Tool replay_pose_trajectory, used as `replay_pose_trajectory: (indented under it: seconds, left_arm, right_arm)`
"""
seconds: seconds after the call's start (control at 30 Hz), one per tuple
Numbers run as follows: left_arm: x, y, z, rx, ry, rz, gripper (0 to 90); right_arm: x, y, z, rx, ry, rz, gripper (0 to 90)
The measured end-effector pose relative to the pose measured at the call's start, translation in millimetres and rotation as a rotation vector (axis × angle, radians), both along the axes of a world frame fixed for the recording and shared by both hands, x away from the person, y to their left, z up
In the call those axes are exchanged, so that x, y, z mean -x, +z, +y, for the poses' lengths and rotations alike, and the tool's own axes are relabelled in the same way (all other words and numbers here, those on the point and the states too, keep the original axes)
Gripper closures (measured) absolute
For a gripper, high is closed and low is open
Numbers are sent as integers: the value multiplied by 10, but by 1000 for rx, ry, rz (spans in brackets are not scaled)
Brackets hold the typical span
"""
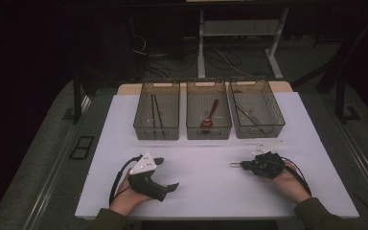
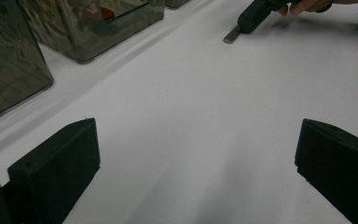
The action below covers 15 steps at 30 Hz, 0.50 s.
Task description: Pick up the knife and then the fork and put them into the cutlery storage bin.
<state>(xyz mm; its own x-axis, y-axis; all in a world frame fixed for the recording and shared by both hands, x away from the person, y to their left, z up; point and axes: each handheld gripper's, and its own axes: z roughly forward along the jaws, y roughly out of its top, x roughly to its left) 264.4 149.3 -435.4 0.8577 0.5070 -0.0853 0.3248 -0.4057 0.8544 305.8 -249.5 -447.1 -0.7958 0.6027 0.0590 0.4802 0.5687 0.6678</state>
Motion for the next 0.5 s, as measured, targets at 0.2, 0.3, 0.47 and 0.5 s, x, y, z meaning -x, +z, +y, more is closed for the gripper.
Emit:
replay_pose_trajectory:
  seconds: [0.2, 0.3, 0.47, 0.5]
  left_arm:
    - [-8, -2, 9, 0, -1, -1, 0]
    - [-7, 1, 17, 3, 3, 1, 0]
    - [-14, -2, 29, 5, 3, 2, 0]
    - [-14, -4, 29, 6, 4, 3, 0]
  right_arm:
    - [-53, 159, -84, 34, 19, 6, 752]
    - [-132, 304, -160, 90, 24, 9, 695]
    - [-280, 431, -225, 240, 135, 76, 636]
    - [-300, 448, -227, 273, 162, 88, 629]
